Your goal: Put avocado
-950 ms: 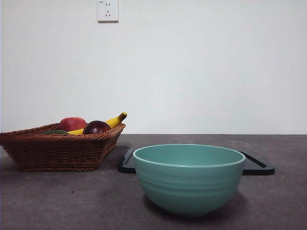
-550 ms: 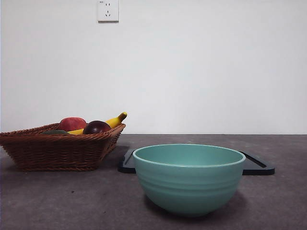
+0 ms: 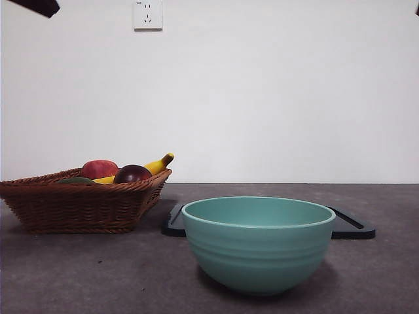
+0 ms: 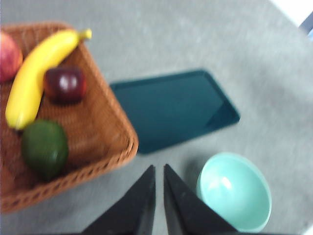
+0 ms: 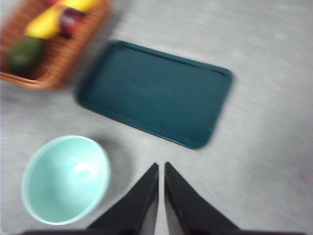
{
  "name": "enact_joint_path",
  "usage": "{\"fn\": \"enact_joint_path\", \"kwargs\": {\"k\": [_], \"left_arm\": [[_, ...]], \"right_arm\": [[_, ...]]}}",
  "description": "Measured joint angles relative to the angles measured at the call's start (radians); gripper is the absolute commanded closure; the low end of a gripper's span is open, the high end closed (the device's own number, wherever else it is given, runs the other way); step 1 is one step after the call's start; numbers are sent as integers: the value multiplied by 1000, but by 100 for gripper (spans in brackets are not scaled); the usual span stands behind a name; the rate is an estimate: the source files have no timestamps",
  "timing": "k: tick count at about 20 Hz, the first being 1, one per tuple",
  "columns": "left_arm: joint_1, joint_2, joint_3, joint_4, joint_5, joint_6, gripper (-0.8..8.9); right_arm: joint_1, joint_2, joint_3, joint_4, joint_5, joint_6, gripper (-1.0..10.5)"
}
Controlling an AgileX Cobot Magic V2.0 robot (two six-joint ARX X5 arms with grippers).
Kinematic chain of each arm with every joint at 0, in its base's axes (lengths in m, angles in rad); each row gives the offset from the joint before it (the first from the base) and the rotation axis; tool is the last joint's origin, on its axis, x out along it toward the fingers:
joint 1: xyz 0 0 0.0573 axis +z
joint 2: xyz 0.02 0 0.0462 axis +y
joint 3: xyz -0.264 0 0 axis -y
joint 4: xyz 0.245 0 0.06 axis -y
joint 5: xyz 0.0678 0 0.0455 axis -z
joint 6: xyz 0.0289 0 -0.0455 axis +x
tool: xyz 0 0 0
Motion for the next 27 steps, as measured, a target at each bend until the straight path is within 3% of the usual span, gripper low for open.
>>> {"fn": "enact_joint_path", "kwargs": {"k": [1,3,4,5,12,16,21,27], "left_arm": [[0,0,0,-7,0,11,519],[0,0,0,-7,0,29,117],[0,0,0,-6,0,35,3],[0,0,0,-5,0,39,-14],[0,0,0,-12,-2,52,0],[10,39,36,-125,-27,18,0],[84,233,242,-296,-38,1,1],[137,565,442,-401,-64,69,0]], "right_arm": [[-1,0,0,1,2,-5,821],[-1,0,0,1,0,-15,489],[-1,0,0,1,0,-18,345],[-1,0,0,1,4,-19,277],[-2,0,0,1,15,-22,275],[-2,0,0,1,14,-22,275],[-2,0,0,2,14,-22,275],[-2,0,0,3,14,-22,275]]}}
